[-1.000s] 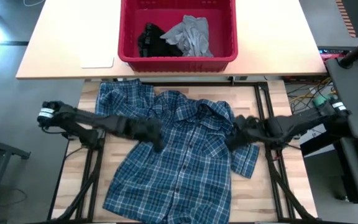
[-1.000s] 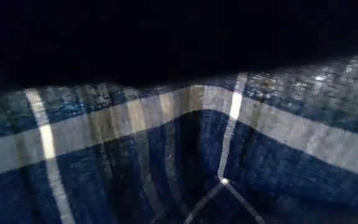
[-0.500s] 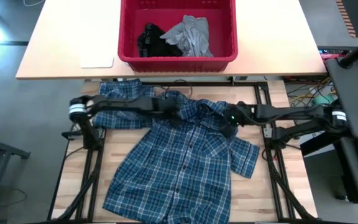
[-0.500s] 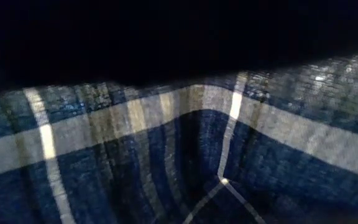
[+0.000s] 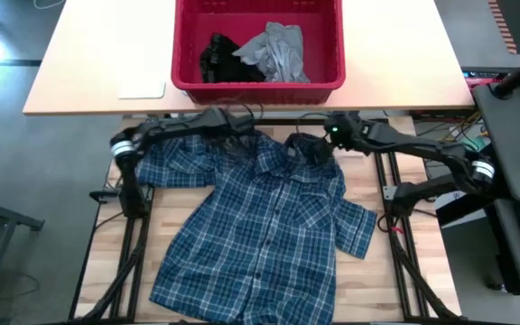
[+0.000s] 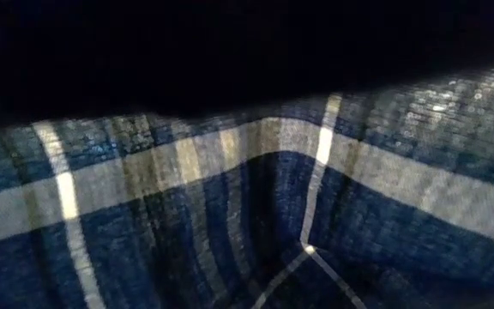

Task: Fold Laundry from Bin
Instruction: Fold the blue patterned long sleeve shirt

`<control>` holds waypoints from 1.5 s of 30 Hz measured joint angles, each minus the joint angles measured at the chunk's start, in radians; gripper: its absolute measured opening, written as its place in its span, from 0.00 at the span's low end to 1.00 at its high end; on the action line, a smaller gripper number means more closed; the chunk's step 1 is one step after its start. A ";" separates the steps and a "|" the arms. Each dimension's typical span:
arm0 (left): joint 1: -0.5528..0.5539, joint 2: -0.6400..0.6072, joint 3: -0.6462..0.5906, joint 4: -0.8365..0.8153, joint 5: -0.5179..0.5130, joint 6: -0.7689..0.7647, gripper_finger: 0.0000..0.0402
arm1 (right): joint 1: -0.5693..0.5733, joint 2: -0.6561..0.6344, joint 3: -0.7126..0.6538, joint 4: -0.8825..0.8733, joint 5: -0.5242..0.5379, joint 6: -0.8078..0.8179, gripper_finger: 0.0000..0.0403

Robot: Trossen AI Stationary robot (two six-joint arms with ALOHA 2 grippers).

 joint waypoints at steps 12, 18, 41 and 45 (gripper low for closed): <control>0.004 -0.415 -0.347 0.201 0.146 0.040 0.47 | 0.158 -0.318 -0.106 -0.165 -0.070 0.210 0.63; -0.121 -0.568 -0.661 0.659 0.460 0.111 0.48 | 0.309 -0.376 -0.143 -0.469 -0.216 0.284 0.61; -0.060 -0.253 -0.200 0.289 0.209 0.418 0.47 | 0.036 0.140 0.068 0.179 -0.333 0.089 0.57; -0.124 -0.331 -0.178 0.337 0.280 0.368 0.47 | 0.058 0.114 0.144 -0.048 -0.333 0.045 0.57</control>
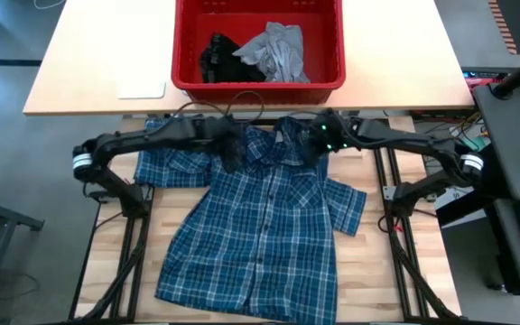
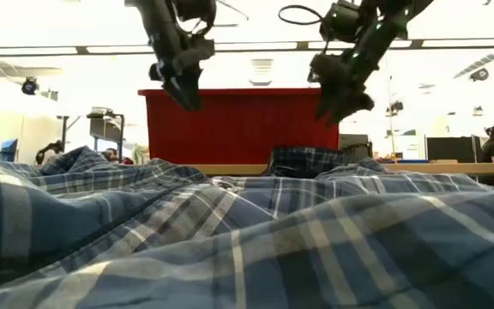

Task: Fold Laundry from Bin
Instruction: Fold the blue patterned long sleeve shirt

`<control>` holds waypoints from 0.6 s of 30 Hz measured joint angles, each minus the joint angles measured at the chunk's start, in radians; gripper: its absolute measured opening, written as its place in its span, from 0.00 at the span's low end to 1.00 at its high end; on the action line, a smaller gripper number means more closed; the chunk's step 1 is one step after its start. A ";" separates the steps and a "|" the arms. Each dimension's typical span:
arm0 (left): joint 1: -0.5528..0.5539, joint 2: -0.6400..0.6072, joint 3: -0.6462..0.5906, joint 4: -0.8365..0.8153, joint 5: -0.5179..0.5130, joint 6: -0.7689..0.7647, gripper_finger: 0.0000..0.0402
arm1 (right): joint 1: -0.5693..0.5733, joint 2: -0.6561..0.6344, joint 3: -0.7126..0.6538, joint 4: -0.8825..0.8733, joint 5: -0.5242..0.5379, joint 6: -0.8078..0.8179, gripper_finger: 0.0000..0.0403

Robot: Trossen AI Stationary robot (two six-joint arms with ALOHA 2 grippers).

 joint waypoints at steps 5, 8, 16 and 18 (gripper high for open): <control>-0.048 -0.019 -0.087 0.068 0.059 -0.130 0.47 | 0.108 -0.052 -0.038 -0.365 -0.009 0.069 0.57; -0.088 -0.011 -0.191 0.101 0.077 -0.167 0.47 | 0.189 -0.100 -0.168 -0.400 -0.037 0.176 0.57; -0.164 -0.025 -0.405 0.158 0.105 -0.279 0.47 | 0.281 -0.179 -0.478 -0.234 0.049 0.241 0.56; -0.171 -0.021 -0.433 0.208 0.137 -0.283 0.47 | 0.276 -0.143 -0.520 -0.122 0.029 0.235 0.55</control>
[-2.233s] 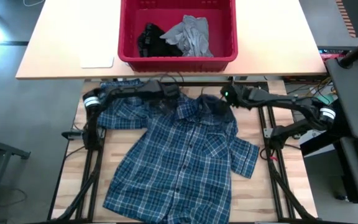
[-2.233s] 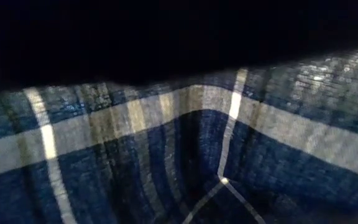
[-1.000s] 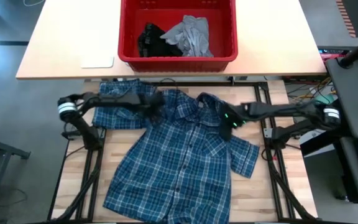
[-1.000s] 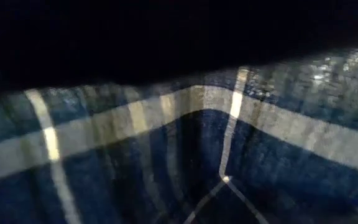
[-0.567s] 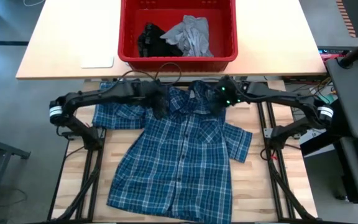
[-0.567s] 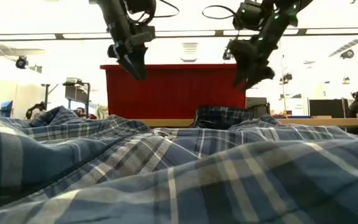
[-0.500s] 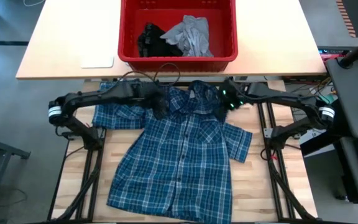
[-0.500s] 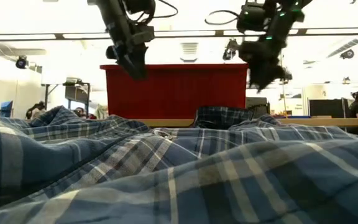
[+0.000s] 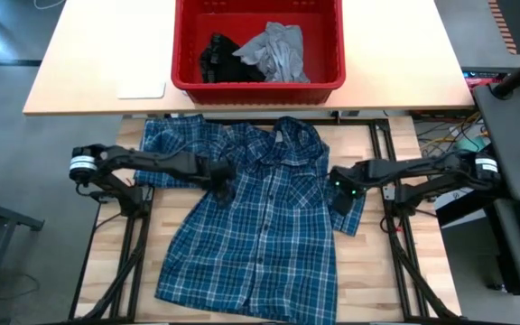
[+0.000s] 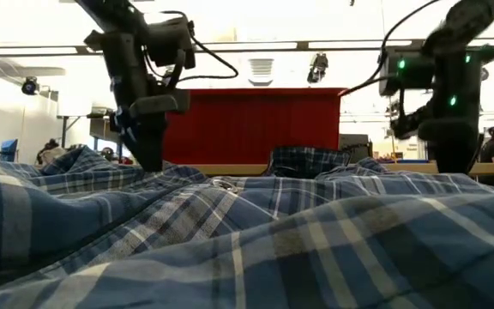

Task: Fold Laundry from Bin
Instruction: Fold the blue patterned long sleeve shirt

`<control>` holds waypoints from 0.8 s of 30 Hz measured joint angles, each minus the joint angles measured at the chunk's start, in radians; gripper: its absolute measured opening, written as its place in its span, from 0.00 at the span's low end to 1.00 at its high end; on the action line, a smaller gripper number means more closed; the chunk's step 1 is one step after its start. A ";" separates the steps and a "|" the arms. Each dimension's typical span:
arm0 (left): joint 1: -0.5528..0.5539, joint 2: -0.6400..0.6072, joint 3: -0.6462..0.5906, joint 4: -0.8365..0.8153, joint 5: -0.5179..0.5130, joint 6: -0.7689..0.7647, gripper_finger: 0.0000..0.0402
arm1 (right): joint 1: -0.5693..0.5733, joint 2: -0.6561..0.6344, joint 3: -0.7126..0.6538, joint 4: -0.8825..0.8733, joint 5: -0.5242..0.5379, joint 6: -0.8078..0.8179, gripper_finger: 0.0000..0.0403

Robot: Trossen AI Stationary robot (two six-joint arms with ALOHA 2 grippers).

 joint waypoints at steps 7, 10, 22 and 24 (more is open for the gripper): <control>0.015 0.011 -0.073 -0.065 -0.032 -0.034 0.47 | -0.059 0.179 0.030 -0.013 -0.018 -0.017 0.26; 0.017 0.007 -0.090 -0.122 -0.033 -0.038 0.47 | -0.121 0.220 0.126 -0.142 0.028 -0.008 0.07; 0.016 0.006 -0.099 -0.160 -0.033 -0.054 0.47 | -0.455 0.177 0.695 -0.808 0.616 -0.221 0.02; 0.016 0.006 -0.099 -0.161 -0.033 -0.070 0.47 | -0.549 0.147 0.718 -0.830 0.622 -0.259 0.02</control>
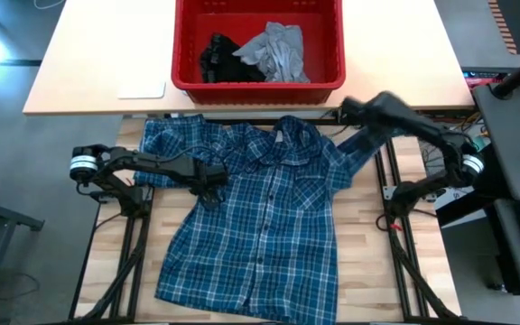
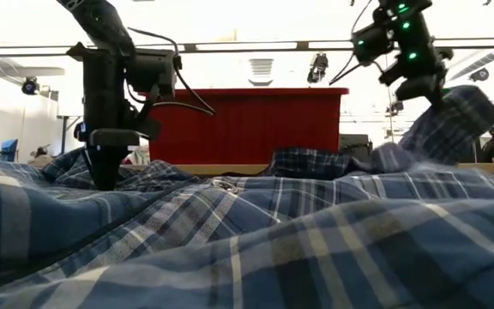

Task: Fold Laundry from Bin
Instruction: Fold the blue patterned long sleeve shirt

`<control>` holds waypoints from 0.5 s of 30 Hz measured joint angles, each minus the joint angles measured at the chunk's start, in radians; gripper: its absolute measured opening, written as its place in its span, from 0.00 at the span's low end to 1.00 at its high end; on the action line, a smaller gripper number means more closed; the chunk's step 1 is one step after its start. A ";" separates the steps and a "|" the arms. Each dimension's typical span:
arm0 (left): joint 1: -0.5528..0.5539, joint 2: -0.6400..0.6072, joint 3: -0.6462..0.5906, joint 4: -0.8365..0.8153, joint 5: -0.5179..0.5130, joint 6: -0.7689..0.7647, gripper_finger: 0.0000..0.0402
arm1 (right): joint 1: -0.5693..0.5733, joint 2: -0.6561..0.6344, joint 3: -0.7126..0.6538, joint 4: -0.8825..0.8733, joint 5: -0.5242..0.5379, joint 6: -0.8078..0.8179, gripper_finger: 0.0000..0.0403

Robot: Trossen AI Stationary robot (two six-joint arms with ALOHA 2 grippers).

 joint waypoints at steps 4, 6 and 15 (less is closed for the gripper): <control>0.000 -0.011 0.002 0.007 -0.004 -0.019 0.47 | -0.020 -0.071 -0.007 0.005 -0.046 -0.128 0.02; 0.004 -0.023 0.017 0.000 0.000 -0.016 0.47 | -0.013 -0.081 -0.019 0.006 -0.058 -0.165 0.02; 0.059 -0.146 0.120 -0.014 -0.015 0.026 0.47 | -0.012 -0.217 -0.090 0.003 -0.100 -0.469 0.02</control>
